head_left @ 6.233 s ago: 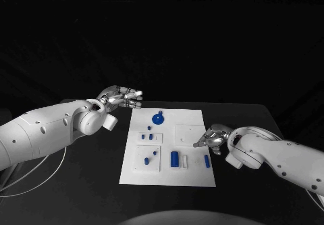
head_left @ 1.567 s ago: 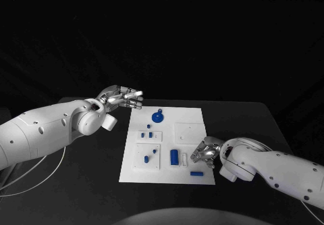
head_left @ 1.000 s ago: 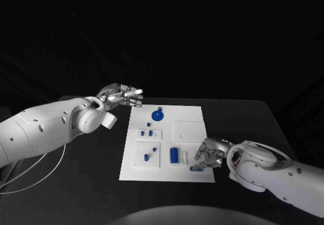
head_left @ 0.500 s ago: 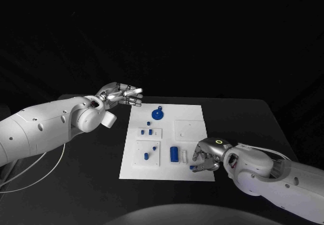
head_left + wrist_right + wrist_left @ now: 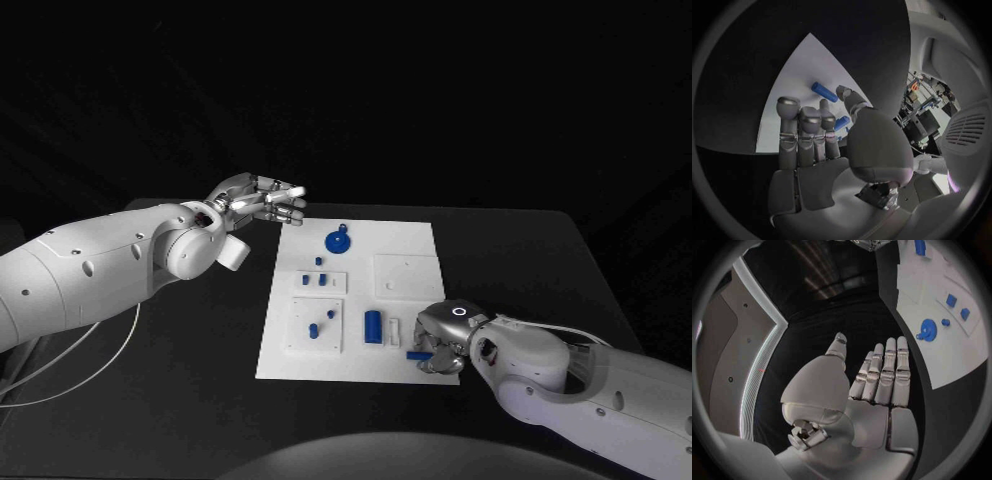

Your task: Assemble the parts on the task board

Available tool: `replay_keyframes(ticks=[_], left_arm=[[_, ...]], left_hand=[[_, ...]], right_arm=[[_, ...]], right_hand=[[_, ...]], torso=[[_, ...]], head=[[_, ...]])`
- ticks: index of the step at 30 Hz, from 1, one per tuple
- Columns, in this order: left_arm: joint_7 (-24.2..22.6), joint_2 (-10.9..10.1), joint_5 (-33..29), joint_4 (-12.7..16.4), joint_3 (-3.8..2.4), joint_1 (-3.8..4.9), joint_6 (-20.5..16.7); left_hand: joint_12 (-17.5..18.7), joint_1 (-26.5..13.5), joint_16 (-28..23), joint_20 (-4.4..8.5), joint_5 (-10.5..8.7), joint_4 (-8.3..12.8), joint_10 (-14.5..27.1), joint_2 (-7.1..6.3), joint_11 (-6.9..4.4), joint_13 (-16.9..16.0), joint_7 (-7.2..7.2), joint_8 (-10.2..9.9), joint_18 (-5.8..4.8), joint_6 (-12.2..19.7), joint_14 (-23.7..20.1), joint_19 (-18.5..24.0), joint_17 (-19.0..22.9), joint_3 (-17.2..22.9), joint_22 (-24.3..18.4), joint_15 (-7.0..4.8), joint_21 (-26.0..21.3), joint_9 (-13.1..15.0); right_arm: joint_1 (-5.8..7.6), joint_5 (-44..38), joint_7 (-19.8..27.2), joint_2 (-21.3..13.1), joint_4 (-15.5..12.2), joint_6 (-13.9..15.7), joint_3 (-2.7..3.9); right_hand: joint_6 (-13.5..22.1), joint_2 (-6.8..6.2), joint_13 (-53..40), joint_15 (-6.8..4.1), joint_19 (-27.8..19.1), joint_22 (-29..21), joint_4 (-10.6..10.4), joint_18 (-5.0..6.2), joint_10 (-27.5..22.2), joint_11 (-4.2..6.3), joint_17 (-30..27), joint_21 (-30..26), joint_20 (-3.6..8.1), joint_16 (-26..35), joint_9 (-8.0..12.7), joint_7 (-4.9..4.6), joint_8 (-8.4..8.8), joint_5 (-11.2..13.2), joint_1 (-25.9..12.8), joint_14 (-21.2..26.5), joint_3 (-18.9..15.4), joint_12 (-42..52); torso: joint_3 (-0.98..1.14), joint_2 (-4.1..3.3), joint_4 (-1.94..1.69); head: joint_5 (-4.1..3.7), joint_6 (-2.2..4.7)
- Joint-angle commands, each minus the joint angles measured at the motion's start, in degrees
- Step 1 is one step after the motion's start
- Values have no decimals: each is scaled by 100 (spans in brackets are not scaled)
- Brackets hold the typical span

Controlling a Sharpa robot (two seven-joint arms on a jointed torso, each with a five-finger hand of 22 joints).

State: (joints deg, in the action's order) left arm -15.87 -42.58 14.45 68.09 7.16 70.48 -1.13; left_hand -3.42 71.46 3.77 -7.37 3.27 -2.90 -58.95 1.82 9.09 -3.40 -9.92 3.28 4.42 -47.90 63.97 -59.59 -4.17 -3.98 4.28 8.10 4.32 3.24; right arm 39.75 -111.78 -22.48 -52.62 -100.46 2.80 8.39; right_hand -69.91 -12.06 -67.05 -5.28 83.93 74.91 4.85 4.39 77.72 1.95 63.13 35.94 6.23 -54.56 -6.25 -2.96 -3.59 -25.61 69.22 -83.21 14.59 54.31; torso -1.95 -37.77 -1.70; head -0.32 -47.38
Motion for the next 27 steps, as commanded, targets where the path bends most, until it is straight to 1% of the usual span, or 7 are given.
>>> replay_keyframes(ticks=[1, 4, 8, 14, 22, 25, 27], left_arm=[[-34, 8, 31, 5, 0, 1, 101], [-33, 7, 31, 2, 2, 1, 103], [-29, 7, 32, 0, 5, 1, 107], [-17, 9, 37, 0, 8, 1, 125], [-2, 6, 43, -2, 11, 1, 136], [4, 8, 45, -3, 11, 1, 147], [7, 10, 48, -3, 12, 1, 152]], left_hand=[[-8, -19, -26, -6, -6, -23, -10, -33, 15, -2, -13, -4, -33, 34, -3, 29, -1, 2, -5, 2, -11, -2], [-8, -19, -26, -6, -6, -23, -10, -33, 15, -2, -13, -4, -33, 34, -3, 29, -1, 2, -5, 2, -11, -2], [-8, -19, -26, -6, -6, -23, -10, -33, 15, -2, -13, -4, -33, 34, -3, 29, -1, 2, -5, 2, -11, -2], [-8, -19, -26, -6, -6, -23, -10, -33, 15, -2, -13, -4, -33, 34, -3, 29, -1, 2, -5, 2, -11, -2], [-8, -19, -26, -6, -6, -23, -10, -33, 15, -2, -13, -4, -33, 34, -3, 29, -1, 2, -5, 2, -11, -2], [-8, -19, -26, -6, -6, -23, -10, -33, 15, -2, -13, -4, -33, 34, -3, 29, -1, 2, -5, 2, -11, -2], [-8, -19, -26, -6, -6, -23, -10, -33, 15, -2, -13, -4, -33, 34, -3, 29, -1, 2, -5, 2, -11, -2]], right_arm=[[-5, -299, -199, 30, 27, -213, -13], [-5, -334, -251, 57, 48, -275, -27], [-5, -390, -319, 78, 63, -295, -45], [-5, -531, -495, 96, 86, -354, -58], [-5, -662, -677, 145, 112, -568, -84], [-5, -690, -709, 184, 124, -630, -100], [-5, -700, -720, 207, 130, -655, -108]], right_hand=[[30, -3, 9, 13, 298, 170, 91, -93, -28, 14, -14, -33, 21, 44, 9, -5, -2, -103, -107, -26, 158, -39], [27, -17, 10, 13, 297, 173, 209, -94, -33, 17, -16, -43, 21, 48, 8, -8, -2, -139, -197, -25, 378, -47], [28, -14, 18, 15, 296, 172, 271, -95, -42, 17, -20, -58, 19, 54, 2, -12, -2, -165, -247, -27, 450, -61], [20, -50, 28, 14, 294, 181, 424, -94, -54, 19, -25, -70, 20, 68, -18, -18, -5, -48, -316, -21, 860, -78], [-27, -40, 36, 19, 296, 190, 442, -103, -62, 26, -27, -60, 13, 69, -42, -3, -4, 44, -336, -27, 915, -90], [-109, -4, 28, 16, 297, 201, 476, -114, -59, 38, -20, -44, 15, 59, -67, 13, -3, 75, -315, -29, 1067, -80], [-162, 36, 25, 17, 295, 211, 479, -122, -55, 44, -19, -34, 16, 55, -74, 25, -3, -28, -330, -31, 1191, -74]], torso=[[5, -3, -1], [5, -3, 1], [4, -3, 5], [4, -1, -1], [1, -2, 0], [2, -2, 0], [1, -1, -4]], head=[[-3, -7], [-1, -12], [1, -21], [1, -23], [11, -32], [17, -33], [22, -36]])
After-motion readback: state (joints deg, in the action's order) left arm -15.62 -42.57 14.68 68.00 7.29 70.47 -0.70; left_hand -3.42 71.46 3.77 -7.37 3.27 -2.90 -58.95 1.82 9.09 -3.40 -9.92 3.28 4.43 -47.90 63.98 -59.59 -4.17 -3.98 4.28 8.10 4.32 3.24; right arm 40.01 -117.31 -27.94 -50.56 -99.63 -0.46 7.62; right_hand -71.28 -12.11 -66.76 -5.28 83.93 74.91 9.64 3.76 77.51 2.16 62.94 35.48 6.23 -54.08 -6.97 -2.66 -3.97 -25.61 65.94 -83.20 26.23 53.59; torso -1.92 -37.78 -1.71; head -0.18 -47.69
